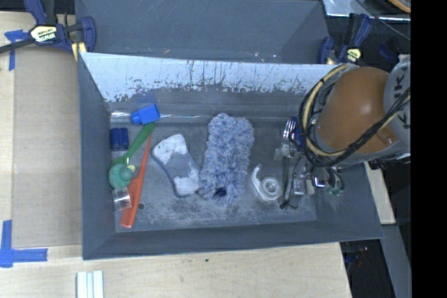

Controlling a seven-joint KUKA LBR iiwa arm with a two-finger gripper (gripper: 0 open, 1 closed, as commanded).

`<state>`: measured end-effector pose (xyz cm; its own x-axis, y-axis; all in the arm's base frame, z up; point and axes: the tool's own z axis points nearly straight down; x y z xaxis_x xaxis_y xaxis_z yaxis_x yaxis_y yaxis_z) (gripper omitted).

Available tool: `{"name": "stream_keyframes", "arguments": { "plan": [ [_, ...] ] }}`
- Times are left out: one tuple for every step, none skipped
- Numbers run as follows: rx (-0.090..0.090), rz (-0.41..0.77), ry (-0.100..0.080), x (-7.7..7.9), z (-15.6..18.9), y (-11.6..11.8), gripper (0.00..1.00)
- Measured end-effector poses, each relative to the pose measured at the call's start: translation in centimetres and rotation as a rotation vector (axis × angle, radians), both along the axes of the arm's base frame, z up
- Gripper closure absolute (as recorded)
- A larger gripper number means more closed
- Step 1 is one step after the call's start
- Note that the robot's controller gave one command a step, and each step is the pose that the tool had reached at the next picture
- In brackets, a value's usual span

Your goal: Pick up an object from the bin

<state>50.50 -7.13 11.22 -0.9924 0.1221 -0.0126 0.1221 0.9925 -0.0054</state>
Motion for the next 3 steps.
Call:
{"name": "stream_keyframes", "arguments": {
  "plan": [
    [0.003, 0.365, 0.002, 0.8, -1.0, 16.5, 0.0],
    [-0.005, 0.509, 0.002, 3.5, -2.9, 3.4, 0.0],
    [0.011, 0.321, -0.008, 2.9, -3.9, 18.0, 1.0]
  ]
}}
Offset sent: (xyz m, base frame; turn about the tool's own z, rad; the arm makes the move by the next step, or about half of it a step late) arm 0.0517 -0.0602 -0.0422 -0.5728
